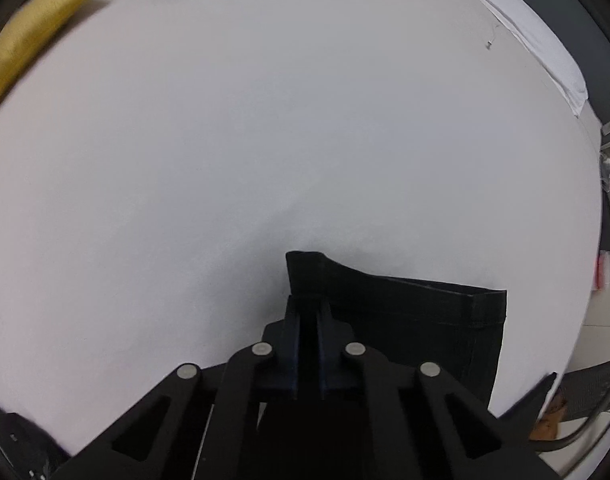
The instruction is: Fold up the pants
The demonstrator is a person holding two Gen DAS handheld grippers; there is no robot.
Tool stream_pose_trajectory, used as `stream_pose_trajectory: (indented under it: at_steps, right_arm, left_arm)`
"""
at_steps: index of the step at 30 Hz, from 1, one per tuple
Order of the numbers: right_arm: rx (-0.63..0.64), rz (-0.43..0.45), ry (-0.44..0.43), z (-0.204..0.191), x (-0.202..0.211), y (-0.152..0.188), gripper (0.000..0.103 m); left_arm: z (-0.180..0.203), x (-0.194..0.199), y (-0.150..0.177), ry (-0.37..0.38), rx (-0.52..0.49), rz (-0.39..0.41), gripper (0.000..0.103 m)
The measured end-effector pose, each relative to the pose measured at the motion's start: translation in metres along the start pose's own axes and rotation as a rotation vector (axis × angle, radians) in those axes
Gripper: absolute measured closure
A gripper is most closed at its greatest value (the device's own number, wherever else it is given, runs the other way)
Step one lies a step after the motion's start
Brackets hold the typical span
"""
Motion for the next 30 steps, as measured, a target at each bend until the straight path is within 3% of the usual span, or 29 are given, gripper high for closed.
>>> stream_pose_trajectory:
  at_steps: [8, 11, 13, 19, 23, 30]
  right_arm:
    - [-0.135, 0.166, -0.176, 0.05, 0.061, 0.004, 0.099]
    - [-0.172, 0.257, -0.221, 0.109, 0.078, 0.015, 0.099]
    - [-0.203, 0.317, -0.238, 0.108, 0.108, 0.04, 0.099]
    - [-0.34, 0.466, -0.296, 0.192, 0.154, 0.105, 0.101]
    - [-0.45, 0.464, -0.287, 0.238, 0.144, 0.167, 0.101]
    - [-0.691, 0.335, -0.305, 0.302, 0.078, 0.276, 0.101]
  left_arm:
    - [0.003, -0.003, -0.002, -0.014, -0.008, -0.008, 0.019]
    - [0.005, -0.005, -0.003, -0.021, -0.01, -0.012, 0.019]
    - [0.007, -0.006, -0.004, -0.026, -0.012, -0.015, 0.019]
    - [0.009, -0.009, -0.007, -0.042, -0.004, -0.028, 0.019]
    - [0.009, -0.012, -0.01, -0.053, 0.011, -0.035, 0.019]
    - [0.01, -0.012, -0.012, -0.086, 0.018, -0.044, 0.019]
Point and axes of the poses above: each gripper's, at about its wrist camera, not at the fingertips, and x roughly against the way its jaws point, z to its right, y to its underside, the point moved 2 cm from there along -x, roughly the way its jaws point, and after that the axes turned 7 degrees about z, right-handed, at the moved point
